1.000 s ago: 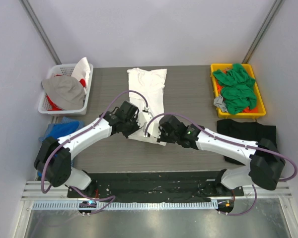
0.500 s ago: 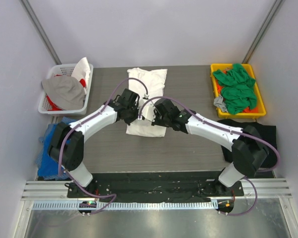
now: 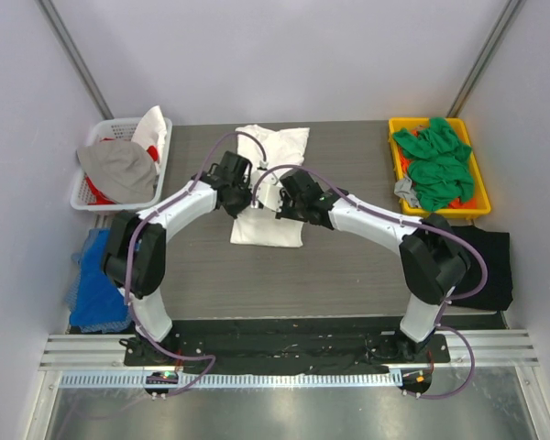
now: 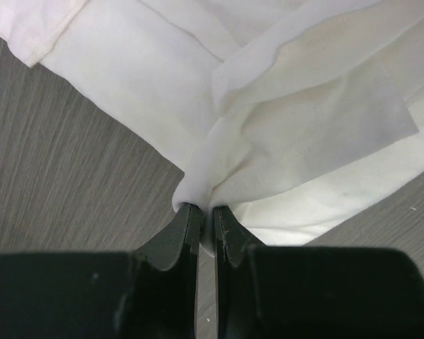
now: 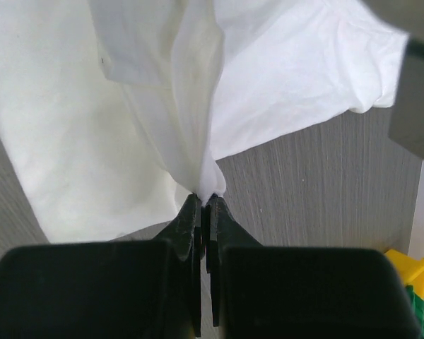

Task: Fold and stack the t-shirts
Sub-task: Fold the folded rectangular tshirt in 1/3 of the way

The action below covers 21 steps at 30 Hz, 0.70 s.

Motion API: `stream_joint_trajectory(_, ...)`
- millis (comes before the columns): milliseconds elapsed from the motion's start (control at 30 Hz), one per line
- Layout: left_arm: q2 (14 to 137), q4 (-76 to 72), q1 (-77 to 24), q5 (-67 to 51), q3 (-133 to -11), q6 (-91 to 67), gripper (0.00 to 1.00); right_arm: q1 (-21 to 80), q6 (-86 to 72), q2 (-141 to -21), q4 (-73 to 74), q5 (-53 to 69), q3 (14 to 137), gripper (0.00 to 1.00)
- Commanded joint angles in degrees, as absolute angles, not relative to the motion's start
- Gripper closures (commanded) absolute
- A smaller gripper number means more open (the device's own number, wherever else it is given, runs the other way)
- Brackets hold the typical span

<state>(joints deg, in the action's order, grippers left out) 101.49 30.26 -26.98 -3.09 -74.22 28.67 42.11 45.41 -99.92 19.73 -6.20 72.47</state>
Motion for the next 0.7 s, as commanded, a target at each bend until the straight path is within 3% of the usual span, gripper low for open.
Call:
stream_joint_trajectory(0,103.62,28.65,-25.75,-3.6,-79.53,29.53,1.0,40.7,46.93,-101.6,16.61,-5.36,76.81,0.99)
stream_joint_trajectory(300,109.69,30.06,-25.23,-4.39,-88.41,29.27,1.0,38.94,47.99,-106.61,16.08,-5.01,81.38,0.99)
stream_joint_trajectory(667,111.53,29.71,-24.87,-3.16,-89.21,30.14,1.0,37.53,49.22,-111.44,16.08,-5.1,86.92,0.99)
